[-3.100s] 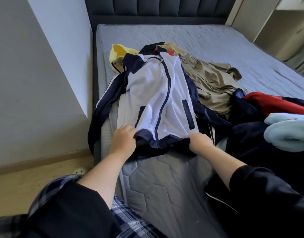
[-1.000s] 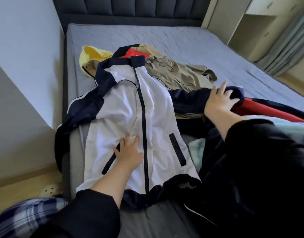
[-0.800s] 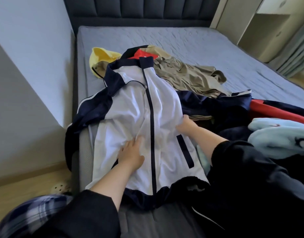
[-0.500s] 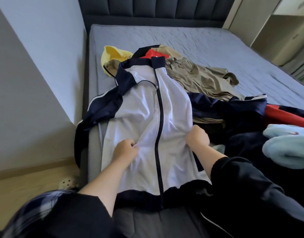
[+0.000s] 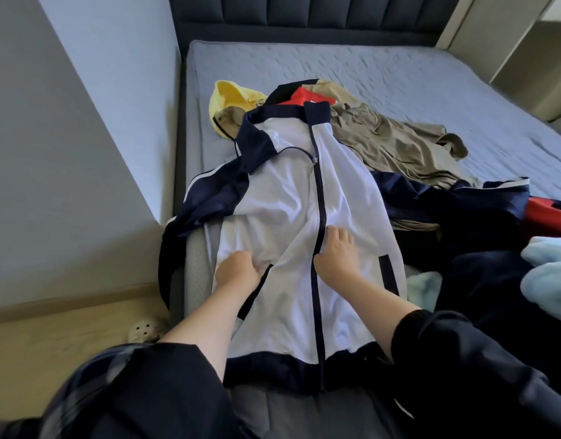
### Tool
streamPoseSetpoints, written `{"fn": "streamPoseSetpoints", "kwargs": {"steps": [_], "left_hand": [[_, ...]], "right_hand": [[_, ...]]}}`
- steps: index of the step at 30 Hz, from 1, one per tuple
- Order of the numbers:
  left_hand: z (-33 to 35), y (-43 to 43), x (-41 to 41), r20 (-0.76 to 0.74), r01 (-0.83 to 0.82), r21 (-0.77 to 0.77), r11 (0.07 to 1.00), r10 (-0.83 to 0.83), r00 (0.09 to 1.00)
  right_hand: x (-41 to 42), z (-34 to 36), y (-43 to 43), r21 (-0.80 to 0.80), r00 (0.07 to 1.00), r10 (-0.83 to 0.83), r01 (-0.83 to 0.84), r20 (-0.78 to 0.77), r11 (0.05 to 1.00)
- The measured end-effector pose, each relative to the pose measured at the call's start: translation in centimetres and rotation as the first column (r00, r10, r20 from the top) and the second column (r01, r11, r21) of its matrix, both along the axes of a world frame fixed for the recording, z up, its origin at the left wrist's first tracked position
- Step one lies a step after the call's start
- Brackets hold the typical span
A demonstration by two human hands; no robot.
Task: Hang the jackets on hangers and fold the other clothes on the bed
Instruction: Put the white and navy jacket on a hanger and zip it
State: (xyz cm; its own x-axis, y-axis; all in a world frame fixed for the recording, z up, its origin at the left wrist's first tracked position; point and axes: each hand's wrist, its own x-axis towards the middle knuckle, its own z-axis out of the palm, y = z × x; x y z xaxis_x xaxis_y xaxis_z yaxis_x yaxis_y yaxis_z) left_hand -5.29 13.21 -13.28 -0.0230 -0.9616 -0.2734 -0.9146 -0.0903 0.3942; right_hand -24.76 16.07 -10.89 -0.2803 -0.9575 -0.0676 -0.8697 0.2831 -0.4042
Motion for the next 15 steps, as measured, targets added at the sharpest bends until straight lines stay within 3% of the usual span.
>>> {"fn": "streamPoseSetpoints", "kwargs": {"steps": [3, 4, 6, 7, 8, 10, 12, 15], "left_hand": [[0.5, -0.1, 0.9, -0.228, -0.246, -0.103, 0.964, 0.218, 0.949], [0.7, -0.2, 1.6, -0.315, -0.405, -0.12, 0.906, 0.352, 0.881], [0.8, -0.5, 3.7, -0.453, -0.695, -0.014, 0.718, 0.615, 0.645], [0.7, -0.6, 4.7, -0.471, -0.775, 0.066, 0.629, 0.704, 0.531], [0.4, -0.6, 5.3, -0.457, -0.801, 0.125, 0.585, 0.751, 0.477], [0.6, -0.4, 5.0, -0.433, -0.758, 0.132, 0.639, 0.724, 0.536], [1.3, -0.2, 3.8, -0.505, -0.681, 0.041, 0.731, 0.603, 0.617], [2.1, -0.1, 3.0, -0.477, -0.507, 0.004, 0.862, 0.447, 0.757]], "right_hand": [[0.7, -0.1, 0.0, 0.047, 1.0, -0.021, 0.02, 0.011, 0.999], [0.6, -0.1, 0.0, 0.074, 1.0, -0.029, 0.028, 0.013, 0.997], [0.1, -0.2, 0.2, 0.168, 0.999, -0.043, 0.042, 0.0, 0.985], [-0.1, -0.2, 0.2, 0.217, 0.999, -0.051, 0.052, -0.01, 0.975], [-0.2, -0.3, 0.3, 0.249, 0.998, -0.063, 0.064, -0.015, 0.966], [-0.1, -0.5, 0.5, 0.252, 0.997, -0.074, 0.073, -0.006, 0.965], [0.3, -0.5, 0.4, 0.145, 0.999, -0.045, 0.046, -0.012, 0.988], [1.0, -0.6, 0.3, 0.045, 0.985, 0.142, -0.138, -0.099, 0.989]]}}
